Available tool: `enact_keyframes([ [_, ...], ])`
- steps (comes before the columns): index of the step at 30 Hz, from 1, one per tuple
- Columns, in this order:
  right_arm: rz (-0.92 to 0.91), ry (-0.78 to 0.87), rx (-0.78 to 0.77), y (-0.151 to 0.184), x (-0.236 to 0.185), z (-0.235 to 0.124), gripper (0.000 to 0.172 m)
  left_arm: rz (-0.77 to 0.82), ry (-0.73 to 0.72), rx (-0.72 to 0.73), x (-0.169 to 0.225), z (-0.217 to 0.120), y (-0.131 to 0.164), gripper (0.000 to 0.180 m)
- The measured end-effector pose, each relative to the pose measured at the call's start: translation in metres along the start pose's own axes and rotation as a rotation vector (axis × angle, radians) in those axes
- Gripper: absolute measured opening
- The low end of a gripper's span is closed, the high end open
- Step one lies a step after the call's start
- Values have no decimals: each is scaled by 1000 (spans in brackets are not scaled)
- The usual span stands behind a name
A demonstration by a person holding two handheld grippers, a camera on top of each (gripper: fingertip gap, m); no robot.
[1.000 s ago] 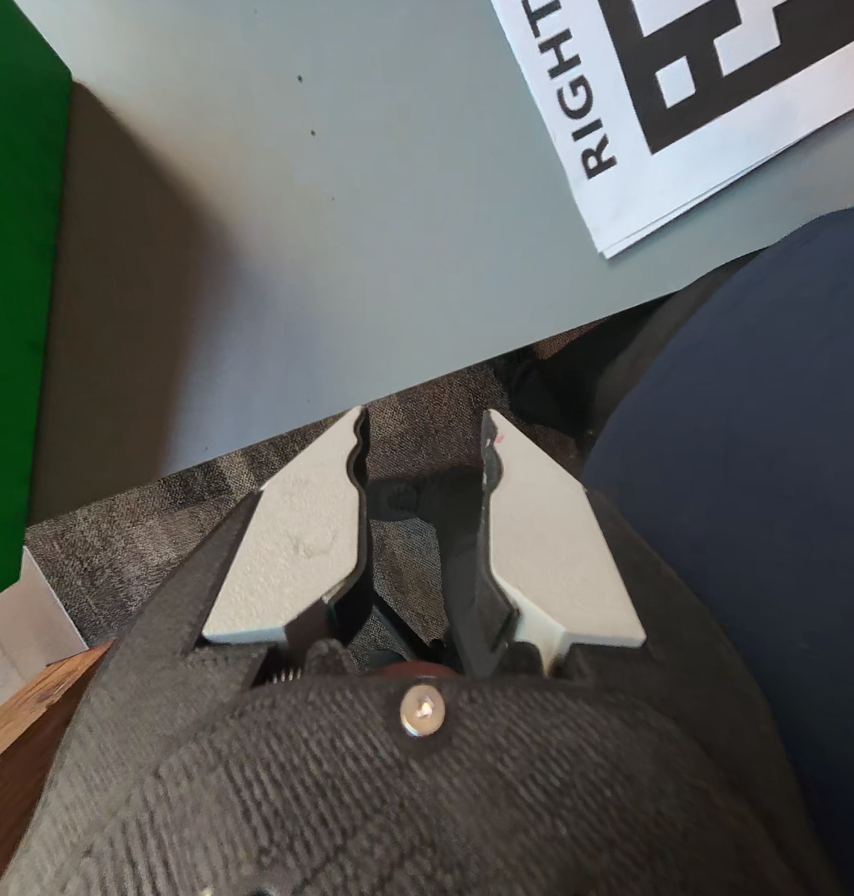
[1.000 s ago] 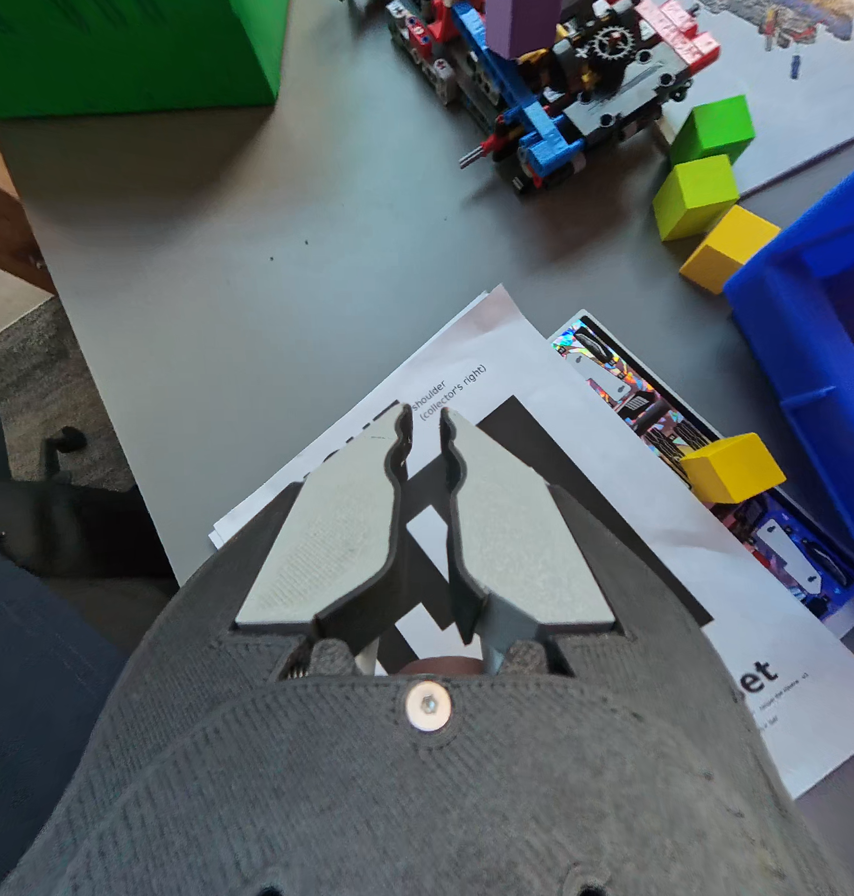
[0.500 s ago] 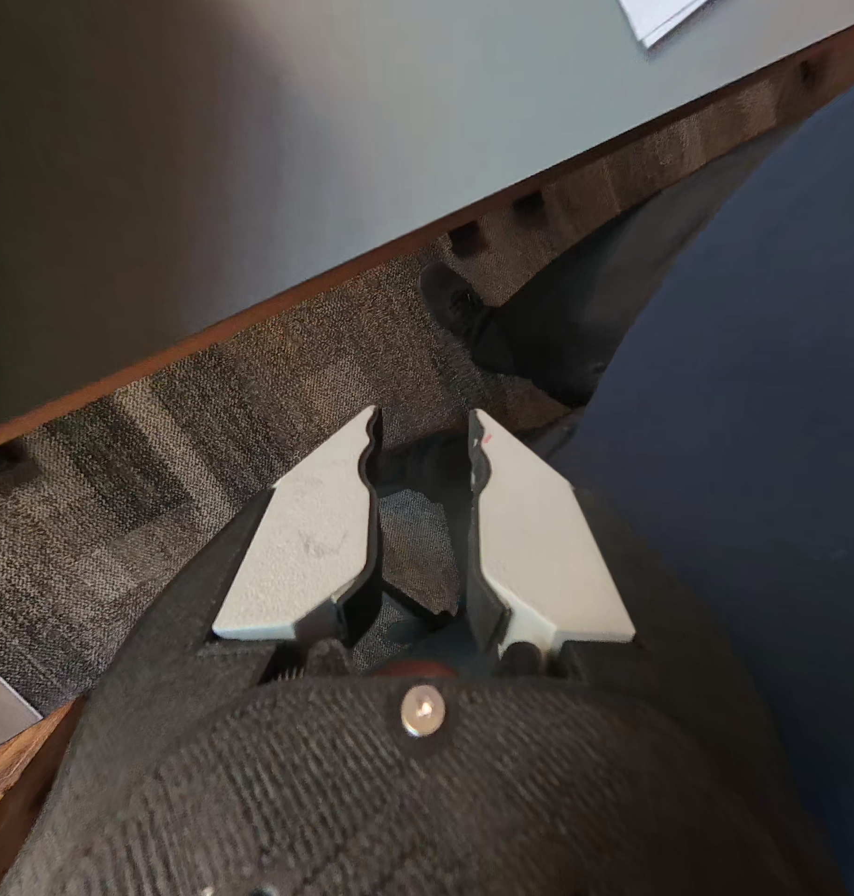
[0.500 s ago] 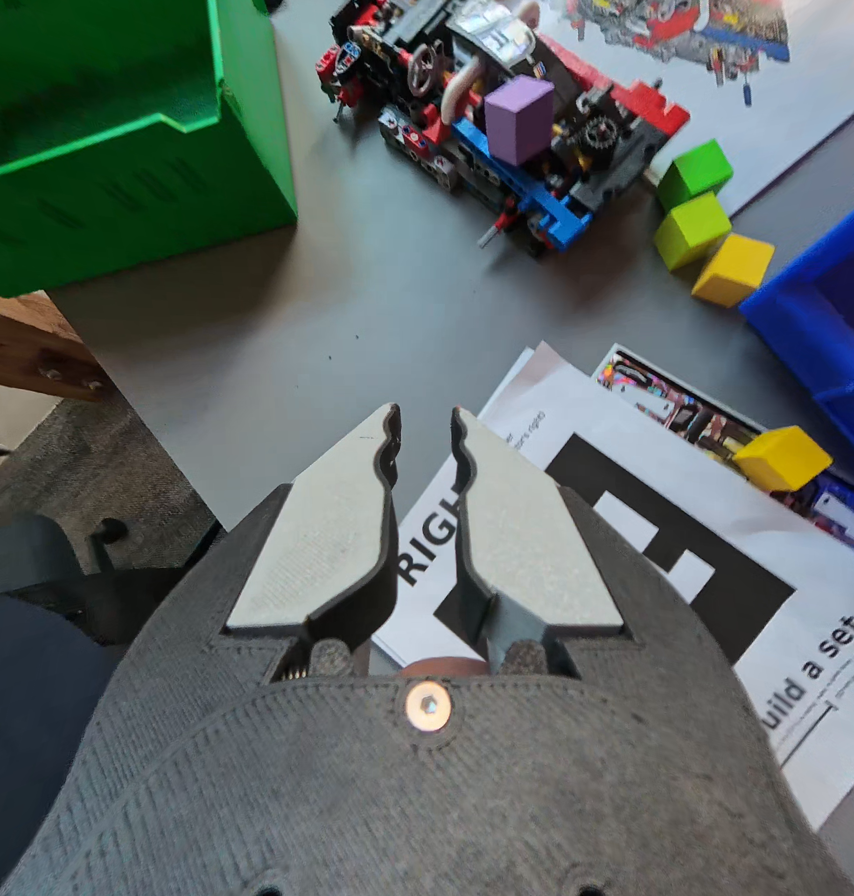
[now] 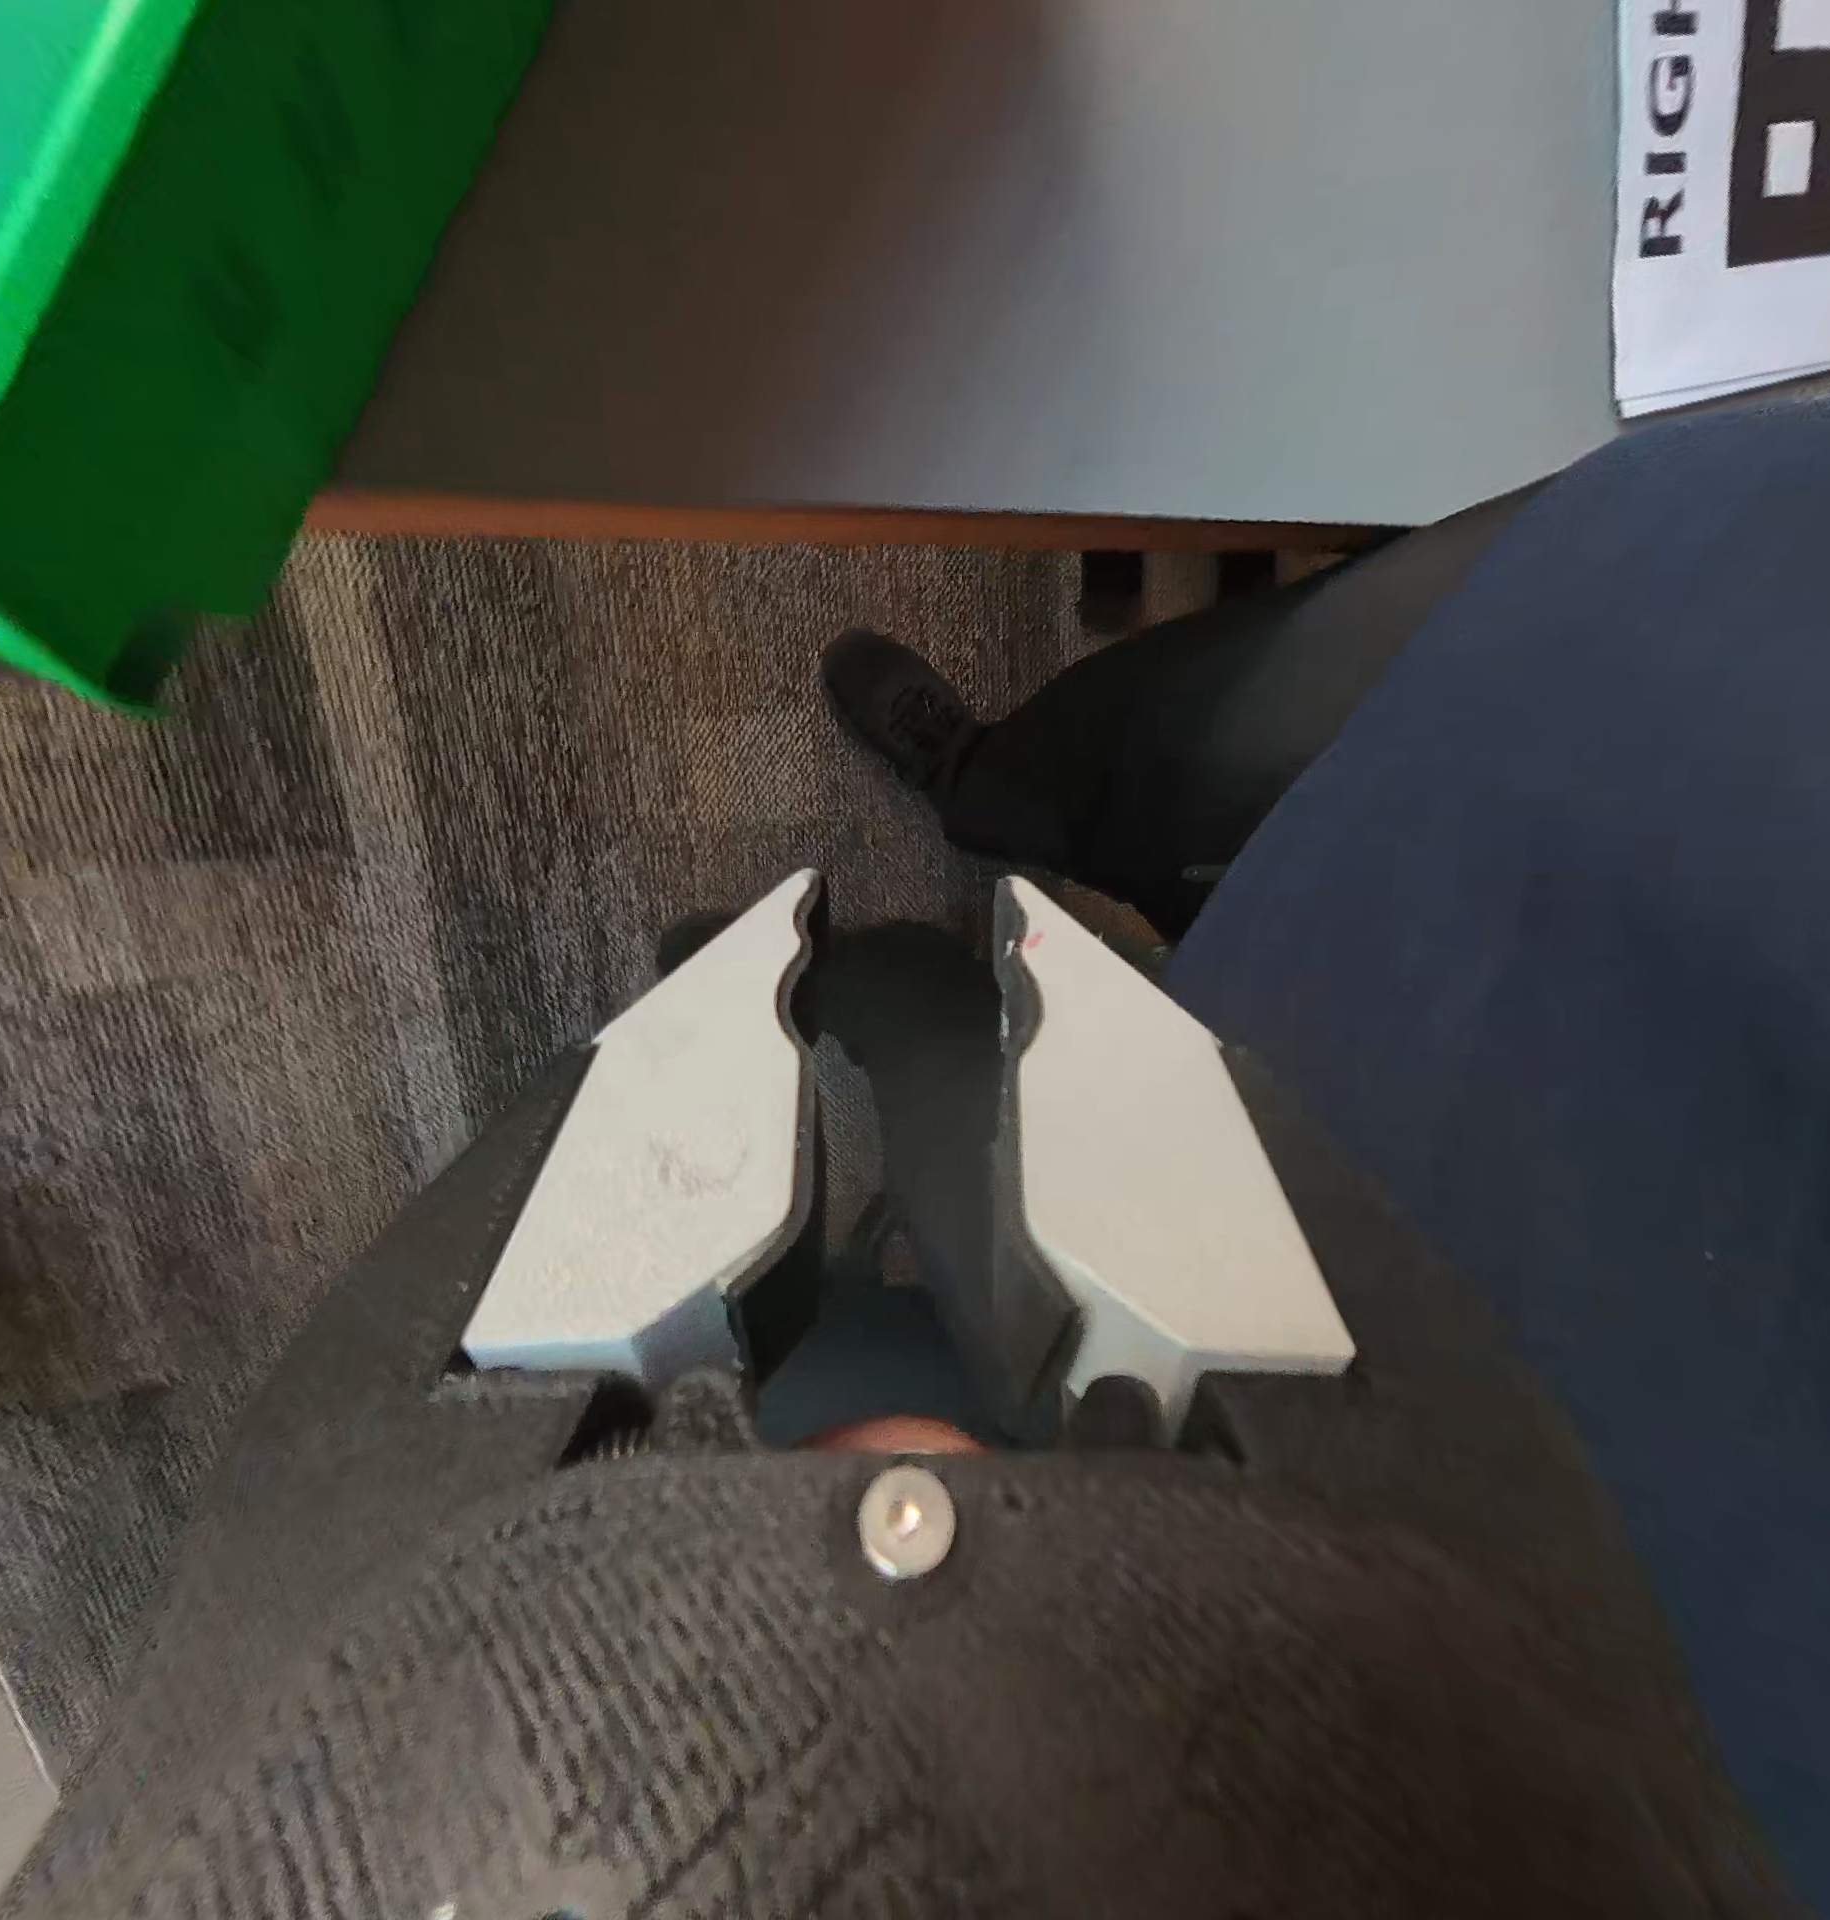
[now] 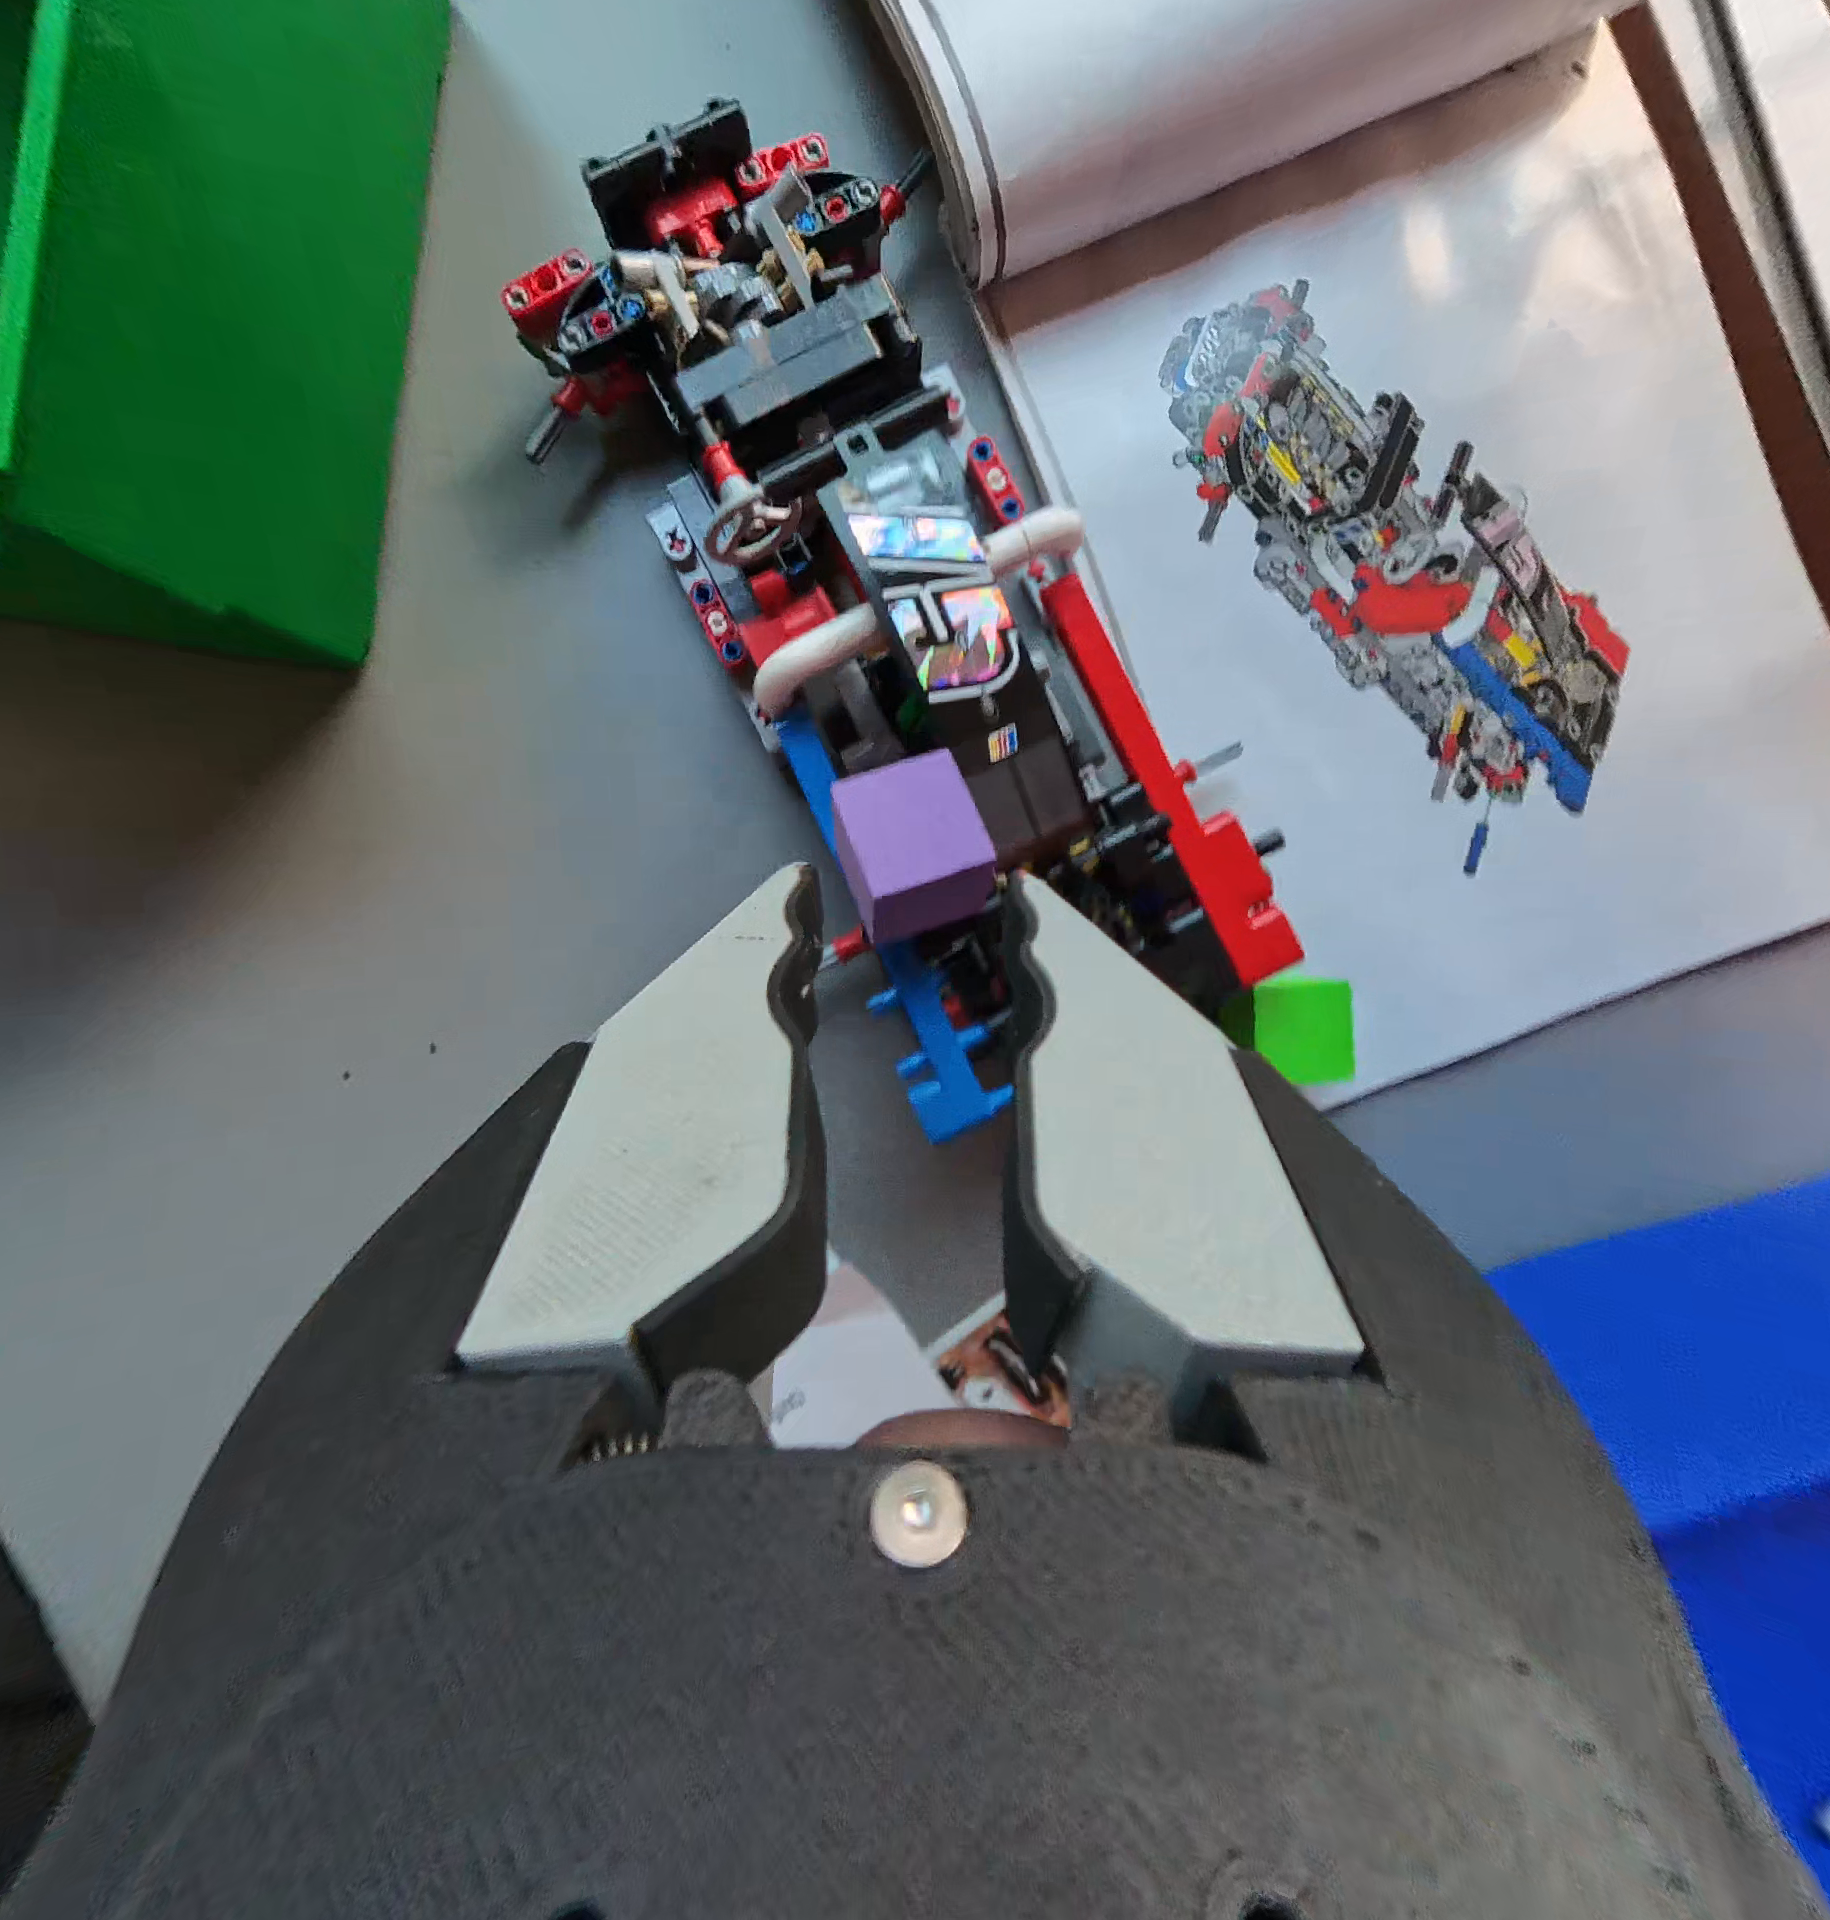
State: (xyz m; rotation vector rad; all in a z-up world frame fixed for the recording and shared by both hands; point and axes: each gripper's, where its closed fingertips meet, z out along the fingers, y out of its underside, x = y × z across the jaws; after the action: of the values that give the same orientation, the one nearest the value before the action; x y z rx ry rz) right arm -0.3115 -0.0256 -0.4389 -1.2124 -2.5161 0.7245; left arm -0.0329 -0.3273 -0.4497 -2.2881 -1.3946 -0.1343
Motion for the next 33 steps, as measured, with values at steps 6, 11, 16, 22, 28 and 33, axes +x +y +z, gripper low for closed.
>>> enact_keyframes([
  [6, -87, -35, 12, -10, 1, 16, 28, -24, -60, -96, 7, -2, 29, 29],
  [11, -95, -13, 45, -16, 1, 9, 26, -40, -57, -108, 14, 3, 27, 28],
  [16, -66, -14, 94, -23, -12, -14, 26, -3, -35, -108, 20, 9, 24, 28],
  [22, -6, -79, 64, 6, -52, -24, 27, 7, 1, -130, 18, 13, 42, 28],
  [28, 28, -98, -91, 60, -85, 5, 27, 15, 16, -179, 5, 17, 72, 26],
  [33, 78, -80, -108, 73, -88, 5, 27, 3, 19, -244, -15, 16, 109, 25],
])
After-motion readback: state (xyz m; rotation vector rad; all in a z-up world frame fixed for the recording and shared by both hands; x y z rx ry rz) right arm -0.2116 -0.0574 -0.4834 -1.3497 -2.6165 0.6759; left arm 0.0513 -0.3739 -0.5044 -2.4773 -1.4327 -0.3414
